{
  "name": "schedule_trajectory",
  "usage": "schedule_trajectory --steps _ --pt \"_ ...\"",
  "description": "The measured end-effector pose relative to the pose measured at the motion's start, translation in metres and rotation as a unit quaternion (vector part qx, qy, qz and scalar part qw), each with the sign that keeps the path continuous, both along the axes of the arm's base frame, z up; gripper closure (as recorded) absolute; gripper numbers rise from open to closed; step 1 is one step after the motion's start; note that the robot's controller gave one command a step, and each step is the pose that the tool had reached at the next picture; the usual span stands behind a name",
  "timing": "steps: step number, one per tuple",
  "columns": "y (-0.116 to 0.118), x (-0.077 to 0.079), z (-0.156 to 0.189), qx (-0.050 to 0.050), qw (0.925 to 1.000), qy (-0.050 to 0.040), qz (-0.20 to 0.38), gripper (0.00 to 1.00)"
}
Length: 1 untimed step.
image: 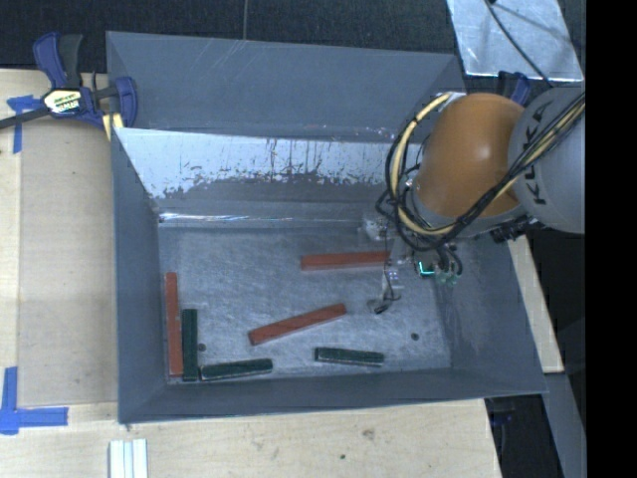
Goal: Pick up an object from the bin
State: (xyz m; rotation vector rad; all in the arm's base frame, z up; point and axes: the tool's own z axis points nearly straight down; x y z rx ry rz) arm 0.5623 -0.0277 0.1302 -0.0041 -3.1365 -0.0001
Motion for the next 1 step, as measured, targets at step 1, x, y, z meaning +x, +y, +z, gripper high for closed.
schedule_trajectory --steps 1 --pt "-0.0067 0.0648 -0.0625 0.000 0.9998 -0.0026 -0.018 0.00"
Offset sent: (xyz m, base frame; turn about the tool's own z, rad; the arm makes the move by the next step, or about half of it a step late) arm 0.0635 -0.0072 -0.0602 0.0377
